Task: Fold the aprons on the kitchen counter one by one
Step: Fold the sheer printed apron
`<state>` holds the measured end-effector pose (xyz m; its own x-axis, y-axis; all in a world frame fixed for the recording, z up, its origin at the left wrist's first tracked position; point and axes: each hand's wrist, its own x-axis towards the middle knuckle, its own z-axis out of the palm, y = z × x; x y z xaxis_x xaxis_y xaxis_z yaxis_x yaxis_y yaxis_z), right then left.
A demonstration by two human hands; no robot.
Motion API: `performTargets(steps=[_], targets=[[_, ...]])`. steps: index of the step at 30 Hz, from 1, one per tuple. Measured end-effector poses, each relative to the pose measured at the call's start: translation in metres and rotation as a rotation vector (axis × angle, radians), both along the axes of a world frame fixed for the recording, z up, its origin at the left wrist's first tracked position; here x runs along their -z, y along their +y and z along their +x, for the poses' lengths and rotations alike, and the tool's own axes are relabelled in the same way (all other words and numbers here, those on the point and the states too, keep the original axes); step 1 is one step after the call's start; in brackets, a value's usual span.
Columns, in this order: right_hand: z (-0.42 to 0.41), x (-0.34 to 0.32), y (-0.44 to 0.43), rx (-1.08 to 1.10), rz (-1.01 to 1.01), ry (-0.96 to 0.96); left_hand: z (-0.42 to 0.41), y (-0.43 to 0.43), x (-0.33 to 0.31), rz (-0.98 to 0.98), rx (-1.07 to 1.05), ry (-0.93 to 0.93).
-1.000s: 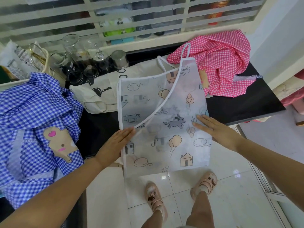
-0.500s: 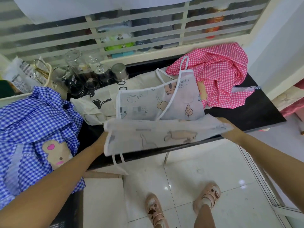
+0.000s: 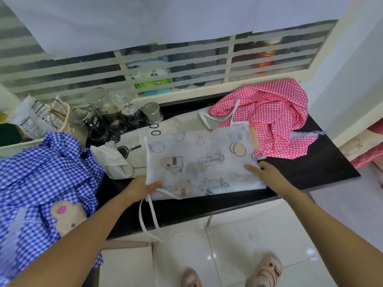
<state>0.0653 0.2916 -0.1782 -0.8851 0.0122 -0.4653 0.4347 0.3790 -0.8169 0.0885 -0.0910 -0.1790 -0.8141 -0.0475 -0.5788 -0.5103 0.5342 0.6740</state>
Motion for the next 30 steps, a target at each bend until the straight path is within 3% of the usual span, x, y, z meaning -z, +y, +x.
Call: performTargets(steps=[5,8,11,14,18,24,26,28,30], targets=[[0.009,0.000,-0.004,-0.020,0.027,-0.131,0.007,-0.005,0.001,-0.015,0.129,-0.094],[0.010,-0.003,-0.002,0.009,-0.012,-0.168,0.011,-0.003,0.004,-0.037,0.147,-0.061],[0.002,-0.003,-0.008,0.105,0.119,-0.116,0.012,0.000,0.011,-0.078,0.117,-0.009],[-0.004,0.001,-0.014,0.113,0.222,0.004,0.015,0.003,0.014,-0.078,0.035,0.039],[0.002,0.001,-0.019,0.106,0.173,0.163,0.021,0.009,0.017,-0.120,-0.123,0.143],[-0.010,0.002,-0.025,0.172,0.210,0.165,0.021,0.021,0.007,-0.185,-0.309,0.218],[-0.013,0.004,-0.025,0.178,0.226,0.148,0.021,0.029,0.008,-0.415,-0.212,0.455],[-0.015,0.009,-0.024,0.196,0.229,0.131,0.020,0.044,0.010,-0.578,0.056,0.742],[-0.018,0.012,-0.024,0.231,0.224,0.108,0.012,0.063,0.016,-0.581,0.333,0.785]])
